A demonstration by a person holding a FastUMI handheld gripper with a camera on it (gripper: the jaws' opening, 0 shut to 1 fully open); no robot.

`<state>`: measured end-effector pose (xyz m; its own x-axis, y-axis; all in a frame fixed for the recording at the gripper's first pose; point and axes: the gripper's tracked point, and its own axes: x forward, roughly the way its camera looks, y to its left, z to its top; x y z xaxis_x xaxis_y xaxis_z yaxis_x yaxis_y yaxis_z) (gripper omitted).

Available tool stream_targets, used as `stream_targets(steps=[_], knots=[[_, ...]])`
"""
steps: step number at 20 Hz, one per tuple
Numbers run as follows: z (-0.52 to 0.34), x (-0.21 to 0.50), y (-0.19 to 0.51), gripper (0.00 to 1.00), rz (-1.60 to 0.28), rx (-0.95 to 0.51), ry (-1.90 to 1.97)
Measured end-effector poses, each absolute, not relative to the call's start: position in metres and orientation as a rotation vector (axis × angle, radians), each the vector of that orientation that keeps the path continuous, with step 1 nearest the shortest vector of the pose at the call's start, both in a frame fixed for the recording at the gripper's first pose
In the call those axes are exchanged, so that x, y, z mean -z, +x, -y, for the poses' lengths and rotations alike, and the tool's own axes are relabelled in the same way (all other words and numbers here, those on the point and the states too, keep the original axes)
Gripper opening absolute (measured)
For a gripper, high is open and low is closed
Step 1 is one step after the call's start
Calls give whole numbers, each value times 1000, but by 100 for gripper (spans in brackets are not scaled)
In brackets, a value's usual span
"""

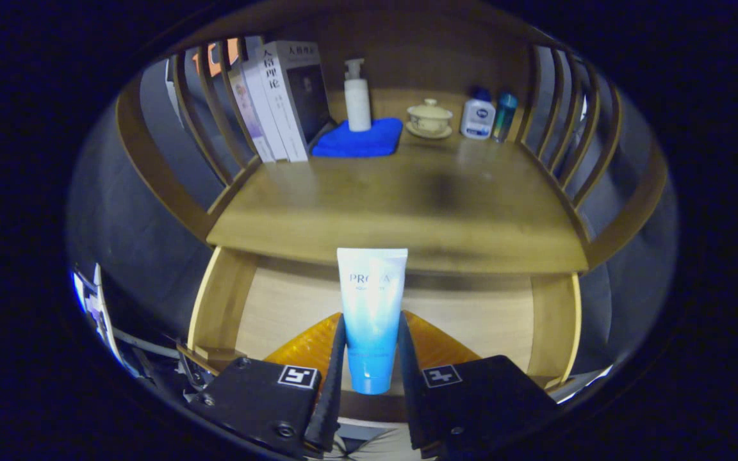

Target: Pull open the drawer, take out the items inside it, and place them on the countertop above the cabinet.

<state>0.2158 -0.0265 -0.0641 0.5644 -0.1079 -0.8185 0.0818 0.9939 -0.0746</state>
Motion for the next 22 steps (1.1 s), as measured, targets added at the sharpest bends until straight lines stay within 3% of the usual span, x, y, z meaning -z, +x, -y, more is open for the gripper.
stream_targets(steps=[8,14,18,22], knots=[[45,44,297,46,-826,147,-76],[59,62,331,46,-823,207,-98],[54,68,360,46,-745,167,-102],[53,75,359,52,-765,154,-92]])
